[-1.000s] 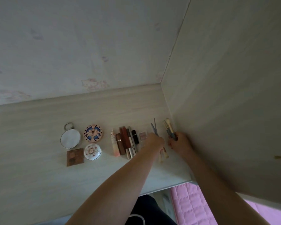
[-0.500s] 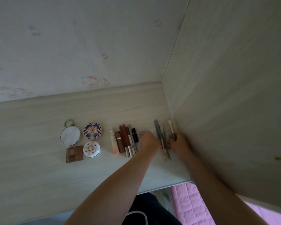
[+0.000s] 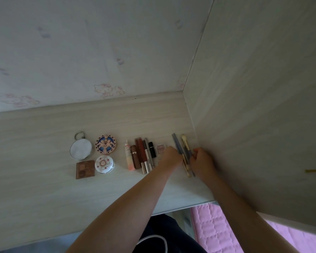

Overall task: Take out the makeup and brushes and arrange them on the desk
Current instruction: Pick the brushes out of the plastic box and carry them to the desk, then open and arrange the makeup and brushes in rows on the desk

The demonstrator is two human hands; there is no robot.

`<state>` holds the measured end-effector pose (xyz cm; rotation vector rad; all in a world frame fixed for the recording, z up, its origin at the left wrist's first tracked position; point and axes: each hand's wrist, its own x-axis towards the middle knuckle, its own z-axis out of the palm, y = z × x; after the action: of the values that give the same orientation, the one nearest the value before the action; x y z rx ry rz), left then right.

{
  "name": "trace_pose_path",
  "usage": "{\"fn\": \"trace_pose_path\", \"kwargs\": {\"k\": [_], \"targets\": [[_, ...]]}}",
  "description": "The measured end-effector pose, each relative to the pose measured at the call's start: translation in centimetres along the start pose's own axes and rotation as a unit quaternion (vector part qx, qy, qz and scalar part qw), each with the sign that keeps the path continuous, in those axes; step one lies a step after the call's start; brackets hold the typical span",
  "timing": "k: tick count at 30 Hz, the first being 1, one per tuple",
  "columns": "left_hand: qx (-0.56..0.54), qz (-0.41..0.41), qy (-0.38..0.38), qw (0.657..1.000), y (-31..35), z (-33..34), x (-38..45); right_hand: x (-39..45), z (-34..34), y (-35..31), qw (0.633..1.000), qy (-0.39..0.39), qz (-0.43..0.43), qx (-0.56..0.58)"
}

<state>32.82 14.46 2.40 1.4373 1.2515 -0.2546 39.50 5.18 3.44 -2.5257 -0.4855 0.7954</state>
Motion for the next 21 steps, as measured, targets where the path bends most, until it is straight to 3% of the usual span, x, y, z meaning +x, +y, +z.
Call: {"fn": "trace_pose_path", "kwargs": {"k": [5, 11, 13, 17, 21], "targets": [[-0.047, 0.053, 0.017, 0.997, -0.5, -2.3, -1.4, -0.6, -1.1, 0.0, 0.996, -0.005, -0.057, -0.07], [0.065, 0.168, 0.102, 0.978, -2.0, -7.0, -4.4, -2.3, -1.6, -1.7, 0.978, 0.004, -0.162, -0.134], [0.128, 0.207, 0.13, 0.961, -2.8, -8.5, -5.4, -2.9, -1.3, -2.3, 0.968, 0.003, -0.186, -0.169], [0.279, 0.296, 0.188, 0.894, -5.5, -11.6, -6.7, -4.2, 0.2, -4.0, 0.951, 0.009, -0.216, -0.223], [0.314, 0.289, 0.234, 0.874, -8.5, -15.3, -7.3, -5.8, 2.4, -6.6, 0.942, 0.002, -0.238, -0.236]]}}
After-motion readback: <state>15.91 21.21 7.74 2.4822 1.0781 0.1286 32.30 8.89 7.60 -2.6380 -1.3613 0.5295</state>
